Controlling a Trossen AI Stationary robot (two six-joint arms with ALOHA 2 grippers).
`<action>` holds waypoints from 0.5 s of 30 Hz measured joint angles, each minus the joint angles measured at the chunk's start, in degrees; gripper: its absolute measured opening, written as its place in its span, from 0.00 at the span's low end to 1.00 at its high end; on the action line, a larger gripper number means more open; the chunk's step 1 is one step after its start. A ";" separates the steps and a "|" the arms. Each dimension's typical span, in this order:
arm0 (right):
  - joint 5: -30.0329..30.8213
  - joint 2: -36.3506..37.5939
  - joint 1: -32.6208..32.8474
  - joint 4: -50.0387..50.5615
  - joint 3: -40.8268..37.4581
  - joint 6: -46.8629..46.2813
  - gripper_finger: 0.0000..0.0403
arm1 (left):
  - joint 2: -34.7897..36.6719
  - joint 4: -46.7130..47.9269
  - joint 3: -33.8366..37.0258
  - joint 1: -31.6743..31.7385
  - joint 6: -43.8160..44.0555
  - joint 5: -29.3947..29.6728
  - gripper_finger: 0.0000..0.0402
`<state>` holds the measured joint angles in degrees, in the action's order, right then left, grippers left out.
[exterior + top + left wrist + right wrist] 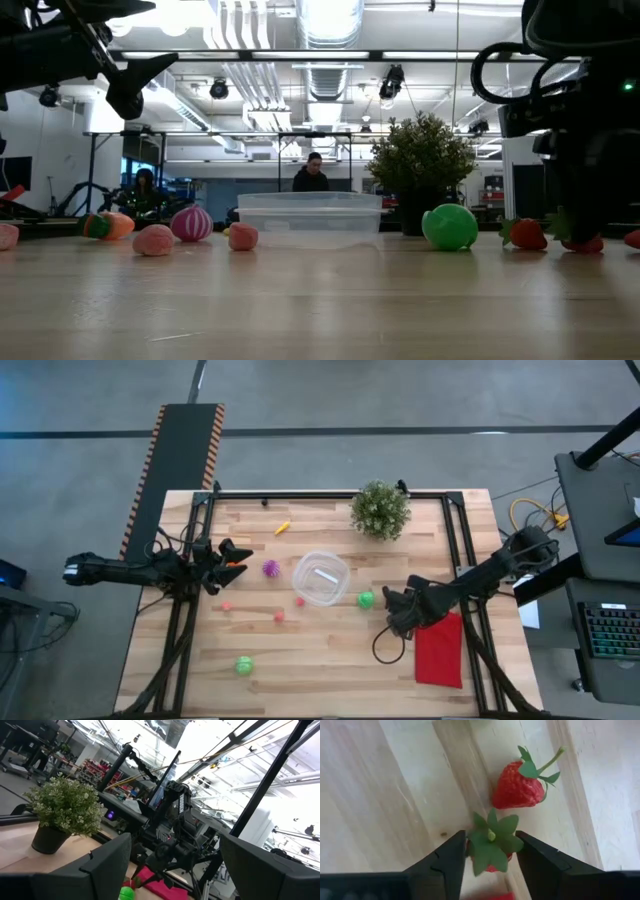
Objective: Pick and placing Produce into tupperware
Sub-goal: Put the right red strawberry into the transparent bin
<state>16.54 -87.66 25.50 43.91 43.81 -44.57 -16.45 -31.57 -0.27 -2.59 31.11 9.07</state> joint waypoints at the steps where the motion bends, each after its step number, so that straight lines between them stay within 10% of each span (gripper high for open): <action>1: 0.05 0.01 -0.03 -0.03 0.00 0.02 0.35 | 0.02 0.00 0.00 0.00 0.00 -0.01 0.72; 15: -2.13 4.52 -0.71 1.26 -0.02 -2.30 0.19 | 0.07 -0.02 0.00 0.00 0.00 0.00 0.72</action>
<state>14.41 -83.14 24.80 45.17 43.79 -46.88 -16.38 -31.59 -0.27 -2.59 31.11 9.06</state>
